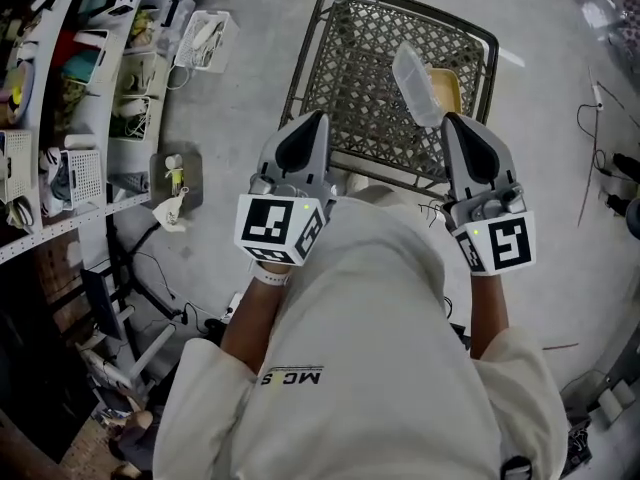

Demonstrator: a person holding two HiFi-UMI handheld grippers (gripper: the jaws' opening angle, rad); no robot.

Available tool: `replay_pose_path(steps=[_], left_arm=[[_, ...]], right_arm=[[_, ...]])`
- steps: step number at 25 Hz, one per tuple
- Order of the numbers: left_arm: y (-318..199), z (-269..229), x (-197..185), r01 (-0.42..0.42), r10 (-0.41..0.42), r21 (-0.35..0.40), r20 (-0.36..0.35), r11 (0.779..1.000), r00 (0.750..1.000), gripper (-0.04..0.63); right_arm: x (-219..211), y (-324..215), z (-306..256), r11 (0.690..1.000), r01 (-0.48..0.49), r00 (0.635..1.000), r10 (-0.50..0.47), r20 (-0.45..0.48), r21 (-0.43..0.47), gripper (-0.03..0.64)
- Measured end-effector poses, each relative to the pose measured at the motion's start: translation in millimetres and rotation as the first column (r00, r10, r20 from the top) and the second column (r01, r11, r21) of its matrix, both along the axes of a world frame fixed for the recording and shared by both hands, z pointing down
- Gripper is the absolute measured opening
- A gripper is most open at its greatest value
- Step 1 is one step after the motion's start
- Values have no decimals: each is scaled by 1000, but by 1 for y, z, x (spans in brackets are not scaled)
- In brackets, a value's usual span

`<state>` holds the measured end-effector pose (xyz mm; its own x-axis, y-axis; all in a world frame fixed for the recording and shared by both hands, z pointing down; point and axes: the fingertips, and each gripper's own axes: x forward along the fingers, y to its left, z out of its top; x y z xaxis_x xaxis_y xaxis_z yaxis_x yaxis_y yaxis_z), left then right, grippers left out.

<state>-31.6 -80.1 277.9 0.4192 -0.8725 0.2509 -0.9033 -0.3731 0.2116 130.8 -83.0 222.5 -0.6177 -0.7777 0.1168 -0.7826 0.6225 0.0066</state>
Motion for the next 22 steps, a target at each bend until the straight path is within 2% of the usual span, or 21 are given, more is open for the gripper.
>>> replay_pose_path(steps=[8, 22], left_arm=[[2, -20, 6, -5, 5, 55, 8, 998, 1000, 21], [20, -17, 9, -28, 27, 36, 28, 999, 999, 21]], right_arm=[[20, 13, 8, 998, -62, 998, 62, 16, -9, 15], [11, 29, 12, 998, -63, 998, 64, 20, -20, 15]])
